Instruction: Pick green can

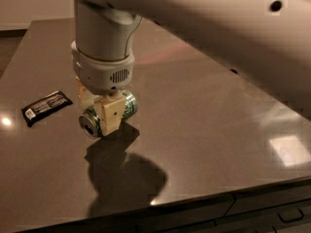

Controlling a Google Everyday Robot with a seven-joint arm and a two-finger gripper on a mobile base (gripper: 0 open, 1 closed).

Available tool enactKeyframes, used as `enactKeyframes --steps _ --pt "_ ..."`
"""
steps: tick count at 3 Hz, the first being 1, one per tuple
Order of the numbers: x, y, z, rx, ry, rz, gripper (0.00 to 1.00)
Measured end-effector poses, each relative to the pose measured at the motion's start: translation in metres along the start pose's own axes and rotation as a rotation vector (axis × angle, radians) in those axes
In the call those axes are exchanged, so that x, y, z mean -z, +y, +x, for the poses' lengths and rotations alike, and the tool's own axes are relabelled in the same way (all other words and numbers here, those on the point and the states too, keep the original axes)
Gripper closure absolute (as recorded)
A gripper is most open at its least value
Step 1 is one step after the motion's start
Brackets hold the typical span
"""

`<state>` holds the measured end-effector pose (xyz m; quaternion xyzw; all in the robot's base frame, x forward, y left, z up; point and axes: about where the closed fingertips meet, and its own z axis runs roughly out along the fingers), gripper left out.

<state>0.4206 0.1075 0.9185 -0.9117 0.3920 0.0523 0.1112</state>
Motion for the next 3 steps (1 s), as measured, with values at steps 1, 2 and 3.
enactKeyframes --steps 1,2,3 --pt "0.029 0.007 -0.011 0.030 -0.031 0.051 1.00" --pt "0.050 0.011 -0.021 0.063 -0.056 0.085 1.00" --pt "0.054 0.010 -0.024 0.069 -0.055 0.098 1.00"
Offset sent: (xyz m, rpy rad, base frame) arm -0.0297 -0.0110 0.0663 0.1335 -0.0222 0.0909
